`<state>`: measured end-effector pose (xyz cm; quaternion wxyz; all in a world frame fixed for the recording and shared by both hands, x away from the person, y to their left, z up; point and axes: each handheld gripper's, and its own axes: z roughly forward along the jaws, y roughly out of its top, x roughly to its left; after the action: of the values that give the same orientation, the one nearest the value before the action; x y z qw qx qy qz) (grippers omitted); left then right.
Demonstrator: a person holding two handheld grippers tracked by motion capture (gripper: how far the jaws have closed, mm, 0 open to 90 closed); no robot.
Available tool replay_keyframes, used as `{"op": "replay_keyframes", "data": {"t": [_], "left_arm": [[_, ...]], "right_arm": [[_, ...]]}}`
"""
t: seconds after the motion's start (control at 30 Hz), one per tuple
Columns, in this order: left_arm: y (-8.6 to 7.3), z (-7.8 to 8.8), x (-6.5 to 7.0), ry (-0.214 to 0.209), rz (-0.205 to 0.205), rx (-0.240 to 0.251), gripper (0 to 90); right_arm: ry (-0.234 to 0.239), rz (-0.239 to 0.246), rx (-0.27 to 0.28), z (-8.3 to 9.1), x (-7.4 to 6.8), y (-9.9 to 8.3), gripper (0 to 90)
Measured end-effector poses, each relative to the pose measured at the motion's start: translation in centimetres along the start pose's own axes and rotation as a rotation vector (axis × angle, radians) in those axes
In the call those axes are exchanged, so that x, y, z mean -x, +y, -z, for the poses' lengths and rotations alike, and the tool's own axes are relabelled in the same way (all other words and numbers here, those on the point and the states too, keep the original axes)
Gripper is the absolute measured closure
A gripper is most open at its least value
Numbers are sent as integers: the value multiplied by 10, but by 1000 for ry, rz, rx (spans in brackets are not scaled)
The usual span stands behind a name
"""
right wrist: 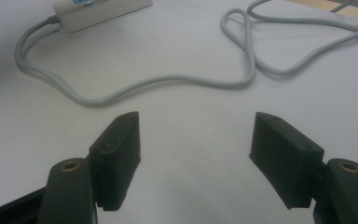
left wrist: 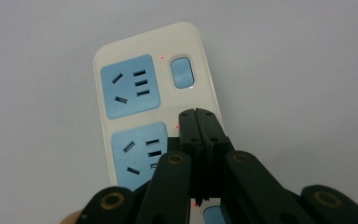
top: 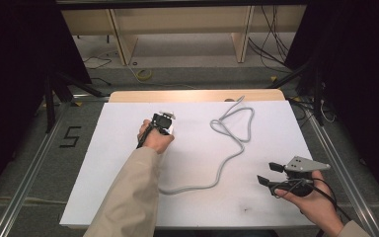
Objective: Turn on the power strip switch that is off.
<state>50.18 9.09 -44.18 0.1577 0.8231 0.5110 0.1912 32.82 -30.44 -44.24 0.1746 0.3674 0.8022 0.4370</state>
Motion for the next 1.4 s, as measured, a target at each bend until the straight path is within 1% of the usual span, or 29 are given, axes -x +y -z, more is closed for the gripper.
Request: {"op": "replay_keyframes", "data": {"t": [0.17,0.43,0.53,0.77,0.87,1.03,1.17,1.4], "left_arm": [[0,0,0,-1,-3,2,900],[-1,0,-1,-9,15,12,899],[-1,0,-1,-6,7,9,899],[-2,0,-1,-3,10,13,900],[-1,1,-2,-8,15,19,900],[-3,1,-4,-12,34,29,899],[-4,1,-4,-13,34,30,899],[-4,4,-5,-11,33,46,898]], "right_arm": [[0,-1,1,0,0,0,335],[0,0,-2,0,0,0,335],[-1,0,0,0,0,0,335],[-1,-1,0,0,0,0,335],[-2,-1,0,0,0,0,336],[-3,-1,0,0,0,0,336],[-3,-4,0,0,1,0,336],[-4,-3,-1,1,1,0,336]]}}
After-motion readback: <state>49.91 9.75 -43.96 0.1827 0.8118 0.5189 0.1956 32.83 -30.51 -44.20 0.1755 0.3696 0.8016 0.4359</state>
